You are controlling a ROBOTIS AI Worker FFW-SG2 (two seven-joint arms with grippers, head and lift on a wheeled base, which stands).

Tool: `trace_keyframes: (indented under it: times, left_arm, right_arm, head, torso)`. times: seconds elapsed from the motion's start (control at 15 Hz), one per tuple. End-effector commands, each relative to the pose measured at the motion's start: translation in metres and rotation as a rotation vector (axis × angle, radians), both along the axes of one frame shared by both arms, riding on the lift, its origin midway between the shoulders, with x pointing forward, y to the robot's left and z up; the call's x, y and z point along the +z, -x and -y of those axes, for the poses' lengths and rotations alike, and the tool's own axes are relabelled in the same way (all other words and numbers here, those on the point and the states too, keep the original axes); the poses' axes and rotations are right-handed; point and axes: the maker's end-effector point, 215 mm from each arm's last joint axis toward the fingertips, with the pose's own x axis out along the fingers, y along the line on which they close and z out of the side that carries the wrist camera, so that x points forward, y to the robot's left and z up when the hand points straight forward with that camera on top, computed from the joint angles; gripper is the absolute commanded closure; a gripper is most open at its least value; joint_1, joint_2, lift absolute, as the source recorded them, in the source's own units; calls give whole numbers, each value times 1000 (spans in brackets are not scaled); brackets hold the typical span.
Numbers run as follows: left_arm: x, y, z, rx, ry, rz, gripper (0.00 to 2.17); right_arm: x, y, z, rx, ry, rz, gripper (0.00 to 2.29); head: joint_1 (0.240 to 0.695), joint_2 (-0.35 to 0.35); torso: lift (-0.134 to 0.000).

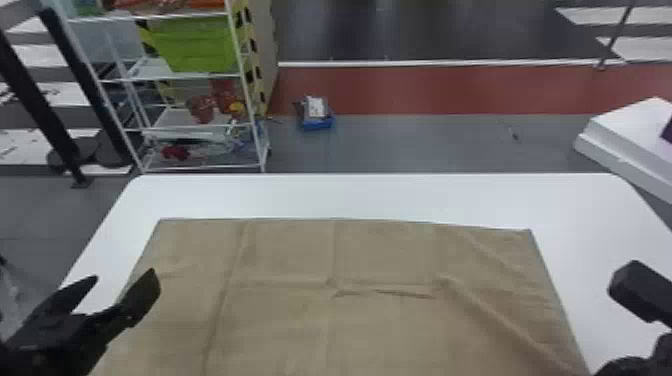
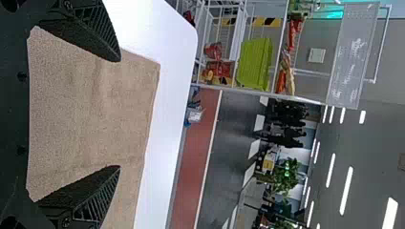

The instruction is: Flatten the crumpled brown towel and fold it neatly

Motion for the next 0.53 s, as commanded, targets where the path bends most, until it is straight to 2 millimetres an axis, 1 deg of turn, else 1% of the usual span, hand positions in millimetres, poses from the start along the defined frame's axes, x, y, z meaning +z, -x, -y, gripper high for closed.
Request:
trace_keyframes:
  times: [0.0, 0.2, 0.27, 0.4, 0.47]
  left_arm:
    - [-1, 0, 0, 3, 4, -1, 90]
    - [-2, 1, 0, 3, 4, -2, 90]
    - [-2, 1, 0, 3, 4, -2, 90]
    - [-1, 1, 0, 4, 3, -1, 90]
    - [-2, 1, -1, 4, 3, -2, 90]
  right_arm:
    - [0, 0, 1, 0, 6, 3, 967]
    - [-3, 1, 3, 1, 17, -3, 1004]
    - [-2, 0, 1, 14, 16, 0, 1224]
    - [-2, 2, -3, 59, 12, 8, 1264]
    - [0, 9, -3, 93, 18, 17, 1264]
  head:
    - [695, 48]
    - [695, 46]
    - [695, 44]
    - [695, 45]
    - [695, 46]
  torso:
    - [-124]
    - [-124]
    - [-124]
    - [-124]
    - [-124]
